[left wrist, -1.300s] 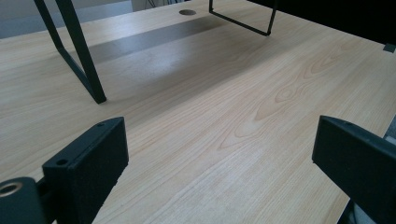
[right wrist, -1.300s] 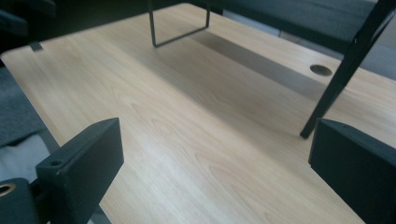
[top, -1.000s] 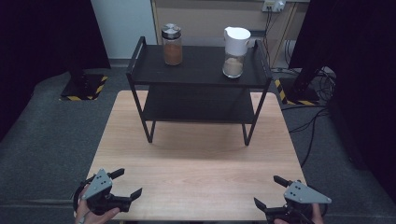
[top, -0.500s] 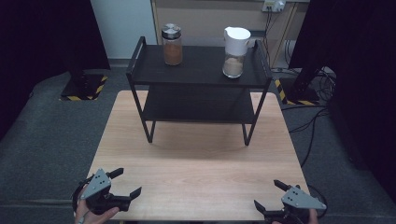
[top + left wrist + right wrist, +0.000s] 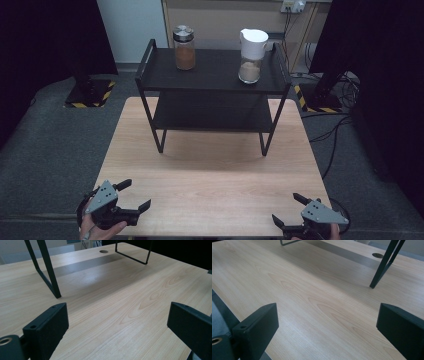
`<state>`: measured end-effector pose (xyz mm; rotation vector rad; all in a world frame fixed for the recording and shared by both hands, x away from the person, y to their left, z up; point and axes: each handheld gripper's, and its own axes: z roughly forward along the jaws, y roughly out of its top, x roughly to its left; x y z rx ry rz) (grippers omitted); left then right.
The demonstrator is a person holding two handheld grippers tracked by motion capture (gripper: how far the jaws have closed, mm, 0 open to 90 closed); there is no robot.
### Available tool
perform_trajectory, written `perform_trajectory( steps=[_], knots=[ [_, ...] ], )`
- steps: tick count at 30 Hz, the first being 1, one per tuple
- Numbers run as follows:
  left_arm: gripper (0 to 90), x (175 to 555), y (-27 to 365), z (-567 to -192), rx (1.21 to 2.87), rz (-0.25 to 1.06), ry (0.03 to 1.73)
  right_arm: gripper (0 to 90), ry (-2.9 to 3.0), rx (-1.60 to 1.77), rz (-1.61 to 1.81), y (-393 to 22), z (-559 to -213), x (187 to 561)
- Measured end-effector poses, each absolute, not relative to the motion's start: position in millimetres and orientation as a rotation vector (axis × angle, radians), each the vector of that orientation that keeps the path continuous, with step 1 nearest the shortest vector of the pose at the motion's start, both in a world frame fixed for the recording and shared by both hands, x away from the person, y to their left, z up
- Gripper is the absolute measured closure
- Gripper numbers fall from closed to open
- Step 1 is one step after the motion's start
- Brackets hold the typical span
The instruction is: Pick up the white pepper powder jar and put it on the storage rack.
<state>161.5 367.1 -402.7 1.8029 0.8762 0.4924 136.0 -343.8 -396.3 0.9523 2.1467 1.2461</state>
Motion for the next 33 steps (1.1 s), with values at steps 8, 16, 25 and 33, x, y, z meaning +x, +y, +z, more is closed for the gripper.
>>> perform_trajectory(
  steps=[8, 16, 25, 33],
  knots=[
    [2.6, 160.6, 367.7, -402.8, 1.797, 0.501, 0.878, 4.3, 2.140, 0.969, 1.261, -346.3, -397.7, 137.3],
    [2.7, 158.9, 368.0, -403.2, 1.785, 0.511, 0.880, 4.3, 2.106, 0.987, 1.285, -350.2, -399.6, 136.7],
    [2.7, 157.5, 368.3, -403.8, 1.772, 0.517, 0.883, 4.4, 2.090, 1.002, 1.298, -352.0, -400.6, 137.3],
    [2.7, 156.6, 369.6, -404.4, 1.760, 0.523, 0.886, 4.5, 2.074, 0.993, 1.292, -352.5, -401.2, 138.7]
  ],
)
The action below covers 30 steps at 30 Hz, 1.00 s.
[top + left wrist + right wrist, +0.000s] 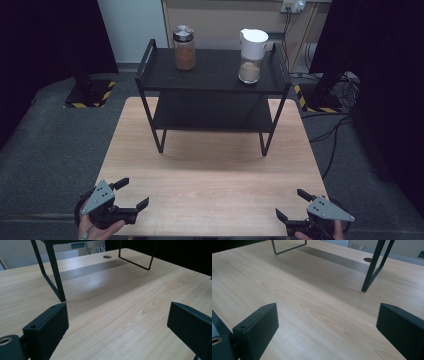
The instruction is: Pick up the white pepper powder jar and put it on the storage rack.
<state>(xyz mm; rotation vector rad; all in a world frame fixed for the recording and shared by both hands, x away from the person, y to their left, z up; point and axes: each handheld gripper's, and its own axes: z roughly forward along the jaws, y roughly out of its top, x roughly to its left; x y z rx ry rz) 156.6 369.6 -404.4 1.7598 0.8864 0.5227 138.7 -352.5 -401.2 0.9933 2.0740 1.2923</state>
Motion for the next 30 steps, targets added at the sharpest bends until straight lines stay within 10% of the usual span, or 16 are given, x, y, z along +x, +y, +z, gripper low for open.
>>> perform_trajectory(
  steps=[30],
  knots=[
    [2.6, 157.7, 370.3, -404.4, 1.762, 0.513, 0.882, 4.4, 2.075, 1.005, 1.297, -354.0, -403.0, 139.3]
  ],
)
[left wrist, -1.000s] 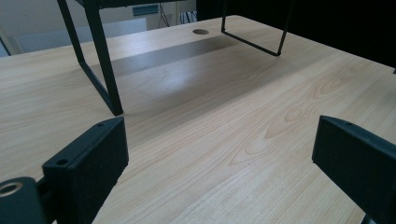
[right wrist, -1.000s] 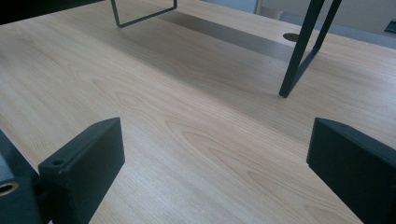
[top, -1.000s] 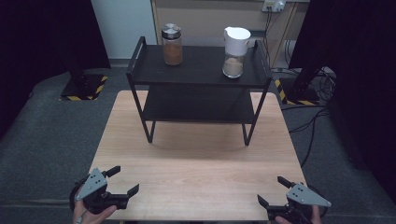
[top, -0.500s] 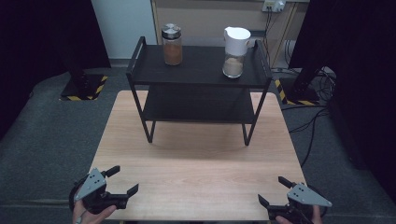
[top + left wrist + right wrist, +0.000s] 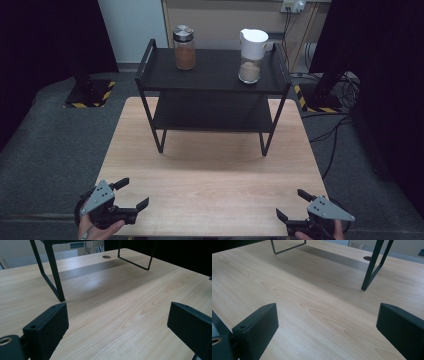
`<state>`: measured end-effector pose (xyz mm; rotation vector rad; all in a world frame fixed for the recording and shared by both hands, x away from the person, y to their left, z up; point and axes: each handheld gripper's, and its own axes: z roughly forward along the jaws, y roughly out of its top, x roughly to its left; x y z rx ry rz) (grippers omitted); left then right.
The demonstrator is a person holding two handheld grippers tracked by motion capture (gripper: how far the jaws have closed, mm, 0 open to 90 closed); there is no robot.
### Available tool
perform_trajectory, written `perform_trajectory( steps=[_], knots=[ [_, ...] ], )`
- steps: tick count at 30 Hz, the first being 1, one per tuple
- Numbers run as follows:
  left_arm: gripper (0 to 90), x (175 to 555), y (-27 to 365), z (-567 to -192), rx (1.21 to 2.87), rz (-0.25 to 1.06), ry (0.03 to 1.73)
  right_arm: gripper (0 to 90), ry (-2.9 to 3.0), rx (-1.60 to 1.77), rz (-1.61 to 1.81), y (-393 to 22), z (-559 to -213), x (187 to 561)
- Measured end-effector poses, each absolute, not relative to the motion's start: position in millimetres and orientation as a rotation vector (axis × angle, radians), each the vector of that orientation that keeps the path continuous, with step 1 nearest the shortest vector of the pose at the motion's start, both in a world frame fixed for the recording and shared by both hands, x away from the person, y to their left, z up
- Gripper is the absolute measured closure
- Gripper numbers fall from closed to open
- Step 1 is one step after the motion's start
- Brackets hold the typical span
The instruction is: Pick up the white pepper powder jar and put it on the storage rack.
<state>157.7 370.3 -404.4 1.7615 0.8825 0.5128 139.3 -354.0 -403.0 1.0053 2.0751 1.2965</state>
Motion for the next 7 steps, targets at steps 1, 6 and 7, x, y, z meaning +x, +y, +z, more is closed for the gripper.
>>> perform_trajectory(
  steps=[1, 6, 7],
  knots=[
    [2.6, 157.7, 370.4, -404.3, 1.761, 0.513, 0.883, 4.4, 2.076, 1.007, 1.297, -354.1, -403.0, 139.5],
    [2.7, 158.0, 370.3, -404.3, 1.761, 0.512, 0.884, 4.4, 2.075, 1.010, 1.299, -354.2, -403.2, 139.4],
    [2.6, 158.0, 370.2, -404.3, 1.762, 0.512, 0.884, 4.4, 2.074, 1.009, 1.300, -354.4, -403.3, 139.3]
  ],
)
